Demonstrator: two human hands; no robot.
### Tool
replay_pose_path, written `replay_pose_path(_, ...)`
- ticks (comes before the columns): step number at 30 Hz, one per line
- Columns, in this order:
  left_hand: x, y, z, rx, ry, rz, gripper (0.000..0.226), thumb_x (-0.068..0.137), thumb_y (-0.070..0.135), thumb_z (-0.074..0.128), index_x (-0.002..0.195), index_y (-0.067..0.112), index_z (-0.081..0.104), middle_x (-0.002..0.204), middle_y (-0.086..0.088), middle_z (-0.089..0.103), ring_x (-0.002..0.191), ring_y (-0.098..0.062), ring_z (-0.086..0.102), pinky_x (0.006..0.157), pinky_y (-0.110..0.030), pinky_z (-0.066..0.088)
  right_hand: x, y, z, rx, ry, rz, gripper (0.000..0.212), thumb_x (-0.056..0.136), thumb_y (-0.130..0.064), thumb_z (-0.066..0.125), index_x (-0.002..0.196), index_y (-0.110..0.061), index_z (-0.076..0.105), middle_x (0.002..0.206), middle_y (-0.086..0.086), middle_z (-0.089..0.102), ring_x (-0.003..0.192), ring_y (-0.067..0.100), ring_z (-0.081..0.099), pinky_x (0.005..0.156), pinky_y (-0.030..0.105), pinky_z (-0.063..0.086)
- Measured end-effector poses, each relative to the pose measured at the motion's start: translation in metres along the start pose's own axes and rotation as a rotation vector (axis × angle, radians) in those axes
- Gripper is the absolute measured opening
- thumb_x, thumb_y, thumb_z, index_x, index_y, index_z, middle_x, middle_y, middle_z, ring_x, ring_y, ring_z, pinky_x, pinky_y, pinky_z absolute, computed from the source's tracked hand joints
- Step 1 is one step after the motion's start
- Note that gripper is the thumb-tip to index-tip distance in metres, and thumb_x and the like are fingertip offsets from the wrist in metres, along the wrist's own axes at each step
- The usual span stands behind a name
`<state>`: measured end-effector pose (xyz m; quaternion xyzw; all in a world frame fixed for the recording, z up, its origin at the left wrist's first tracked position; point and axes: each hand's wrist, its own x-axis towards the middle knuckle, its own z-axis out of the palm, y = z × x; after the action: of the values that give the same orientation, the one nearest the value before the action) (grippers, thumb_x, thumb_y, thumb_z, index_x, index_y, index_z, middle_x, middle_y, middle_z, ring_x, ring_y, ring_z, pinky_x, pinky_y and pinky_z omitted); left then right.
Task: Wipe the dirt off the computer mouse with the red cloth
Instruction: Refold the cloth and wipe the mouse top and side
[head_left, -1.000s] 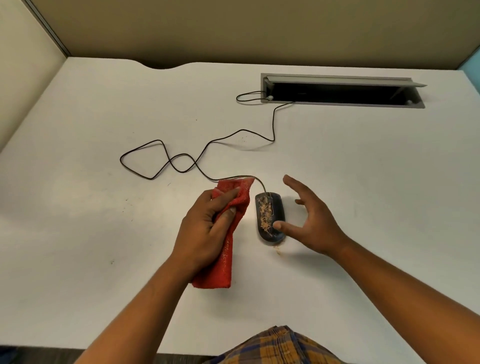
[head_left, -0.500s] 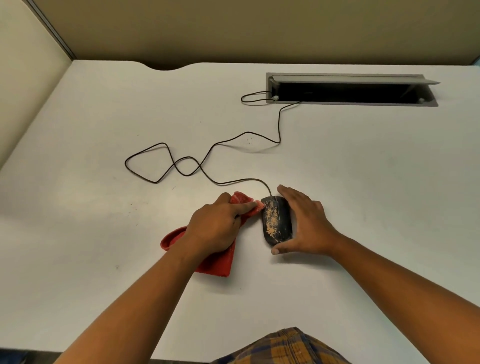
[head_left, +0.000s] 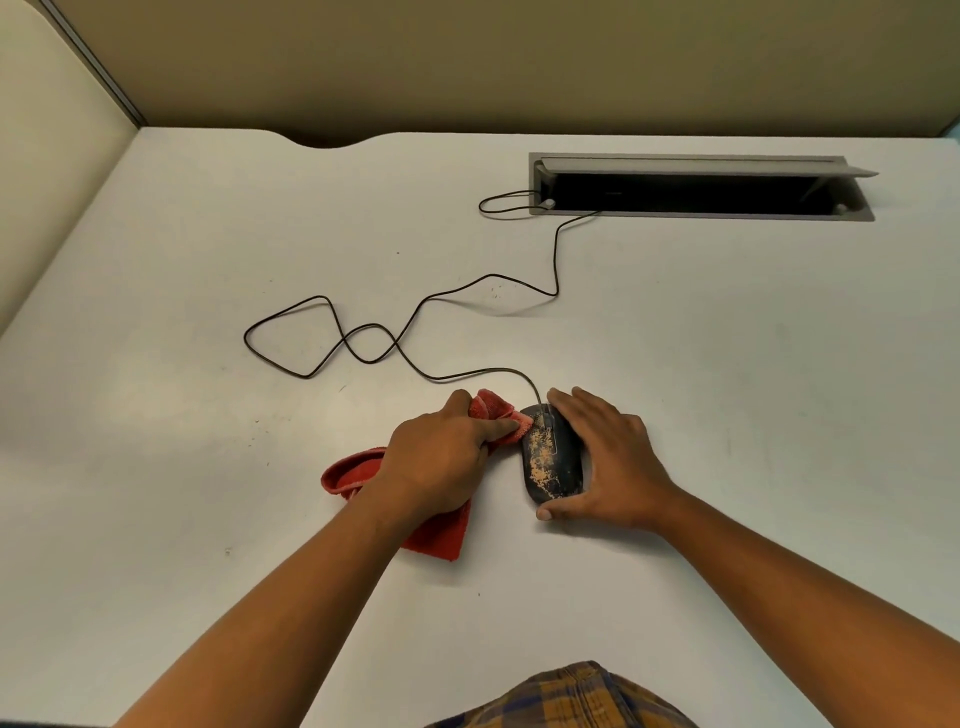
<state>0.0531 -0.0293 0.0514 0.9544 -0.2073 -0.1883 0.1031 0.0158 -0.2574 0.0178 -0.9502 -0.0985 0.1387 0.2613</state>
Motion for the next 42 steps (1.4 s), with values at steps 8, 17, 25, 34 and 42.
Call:
replay_pose_path(8, 0.007, 0.005, -0.001, -0.002, -0.019, 0.046, 0.048, 0.100, 0.044, 0.022, 0.143, 0.063, 0.016, 0.112, -0.001, 0.042, 0.072, -0.022, 0.047, 0.061, -0.033, 0.037, 0.000, 0.000, 0.000, 0.003, 0.011, 0.000, 0.131, 0.046, -0.092, 0.060, 0.155, -0.033, 0.017, 0.160, -0.012, 0.022, 0.149, 0.007, 0.008, 0.115, 0.039, 0.017)
replay_pose_path(17, 0.013, 0.010, -0.005, 0.066, 0.010, 0.054, 0.048, 0.101, 0.041, 0.028, 0.145, 0.060, 0.020, 0.111, -0.002, 0.043, 0.072, -0.022, 0.044, 0.060, -0.033, 0.035, 0.000, -0.001, -0.001, 0.006, 0.007, -0.003, 0.131, 0.046, -0.091, 0.062, 0.155, -0.032, 0.017, 0.161, -0.014, 0.021, 0.149, 0.005, 0.006, 0.113, 0.033, 0.013)
replay_pose_path(25, 0.016, 0.015, -0.002, 0.122, -0.007, 0.025, 0.050, 0.101, 0.039, 0.030, 0.147, 0.056, 0.017, 0.121, -0.005, 0.046, 0.090, -0.029, 0.057, 0.065, -0.035, 0.037, 0.000, -0.001, 0.001, 0.015, 0.016, 0.004, 0.131, 0.046, -0.091, 0.063, 0.155, -0.034, 0.016, 0.161, -0.010, 0.022, 0.148, 0.005, 0.008, 0.113, 0.033, 0.013)
replay_pose_path(34, 0.020, 0.017, -0.006, 0.069, -0.039, 0.100, 0.050, 0.101, 0.039, 0.031, 0.146, 0.056, 0.021, 0.115, -0.003, 0.046, 0.078, -0.021, 0.046, 0.063, -0.034, 0.035, 0.000, 0.000, 0.001, 0.028, 0.027, 0.002, 0.132, 0.046, -0.088, 0.066, 0.155, -0.033, 0.016, 0.160, -0.009, 0.024, 0.144, -0.004, 0.003, 0.112, 0.030, 0.012)
replay_pose_path(42, 0.029, 0.013, -0.012, -0.043, 0.030, 0.080, 0.059, 0.096, 0.033, 0.039, 0.150, 0.044, 0.017, 0.135, -0.001, 0.047, 0.102, -0.029, 0.059, 0.069, -0.035, 0.037, -0.001, -0.001, -0.001, 0.038, 0.026, 0.001, 0.132, 0.046, -0.088, 0.067, 0.154, -0.036, 0.012, 0.160, -0.008, 0.023, 0.140, -0.009, -0.001, 0.111, 0.030, 0.012)
